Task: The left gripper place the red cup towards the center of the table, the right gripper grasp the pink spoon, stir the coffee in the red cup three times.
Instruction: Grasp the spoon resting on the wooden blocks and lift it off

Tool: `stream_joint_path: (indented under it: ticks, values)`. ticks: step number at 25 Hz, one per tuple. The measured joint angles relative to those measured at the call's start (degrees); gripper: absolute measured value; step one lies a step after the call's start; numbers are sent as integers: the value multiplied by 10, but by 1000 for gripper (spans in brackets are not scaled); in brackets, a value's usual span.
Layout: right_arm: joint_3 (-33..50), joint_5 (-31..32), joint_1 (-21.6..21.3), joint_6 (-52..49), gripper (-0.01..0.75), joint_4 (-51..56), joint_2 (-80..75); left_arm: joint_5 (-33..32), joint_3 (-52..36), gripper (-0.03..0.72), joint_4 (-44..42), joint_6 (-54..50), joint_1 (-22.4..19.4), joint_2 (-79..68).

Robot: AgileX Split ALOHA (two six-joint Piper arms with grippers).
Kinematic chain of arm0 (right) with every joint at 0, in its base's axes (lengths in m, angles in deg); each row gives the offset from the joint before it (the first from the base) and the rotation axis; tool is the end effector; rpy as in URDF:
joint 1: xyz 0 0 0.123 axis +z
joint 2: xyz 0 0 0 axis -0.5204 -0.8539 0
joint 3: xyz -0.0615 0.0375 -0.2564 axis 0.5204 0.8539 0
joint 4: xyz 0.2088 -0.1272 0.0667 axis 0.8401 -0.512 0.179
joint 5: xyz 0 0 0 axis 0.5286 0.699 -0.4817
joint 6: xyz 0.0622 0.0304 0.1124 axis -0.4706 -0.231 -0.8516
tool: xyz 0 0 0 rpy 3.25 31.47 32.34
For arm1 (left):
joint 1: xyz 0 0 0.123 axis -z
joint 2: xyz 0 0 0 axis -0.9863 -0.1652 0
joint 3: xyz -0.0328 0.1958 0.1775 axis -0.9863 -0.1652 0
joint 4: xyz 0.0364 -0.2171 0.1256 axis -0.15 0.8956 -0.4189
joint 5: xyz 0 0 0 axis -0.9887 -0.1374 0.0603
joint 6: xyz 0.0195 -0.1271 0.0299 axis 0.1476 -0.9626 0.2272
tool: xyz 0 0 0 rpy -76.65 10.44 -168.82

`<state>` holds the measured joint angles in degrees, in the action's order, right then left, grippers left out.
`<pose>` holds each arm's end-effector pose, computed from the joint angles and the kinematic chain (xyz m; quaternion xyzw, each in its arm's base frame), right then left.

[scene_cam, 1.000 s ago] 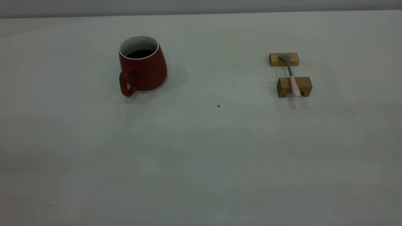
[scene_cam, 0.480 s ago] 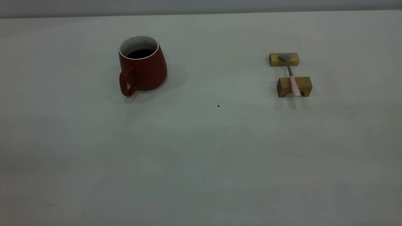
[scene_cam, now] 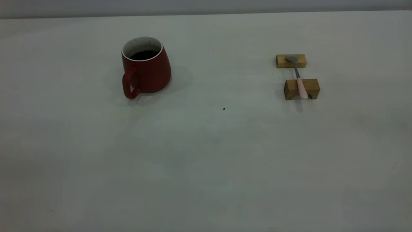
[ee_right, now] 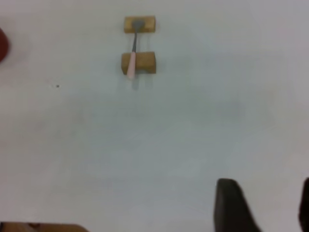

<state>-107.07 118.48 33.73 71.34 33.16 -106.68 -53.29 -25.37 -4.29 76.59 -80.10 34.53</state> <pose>0.1148 0.0120 0.2437 -0.0060 0.9173 0.0433 0.3958 0.0463 0.0007 0.2476 0.0092 0.8704 0.0063 0.4922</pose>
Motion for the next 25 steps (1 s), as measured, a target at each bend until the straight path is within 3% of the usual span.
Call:
stream_joint_path:
  ticks: [4, 6, 13, 17, 25]
  values:
    - [-28, -109, 0, 7, 614, 15, -195, 0, 0, 235, 0, 0, 0, 0]
    - [-52, -144, 3, 13, 658, 26, -304, 0, 0, 235, 0, 0, 0, 0]
    - [-193, -204, 70, 17, 647, 31, -656, 0, 0, 236, 0, 0, 0, 0]
    - [-320, -189, 105, 27, 640, 30, -842, 0, 0, 237, 0, 0, 0, 0]
    - [-563, -55, 120, 51, 663, 31, -1071, 0, 0, 237, 0, 0, 0, 0]
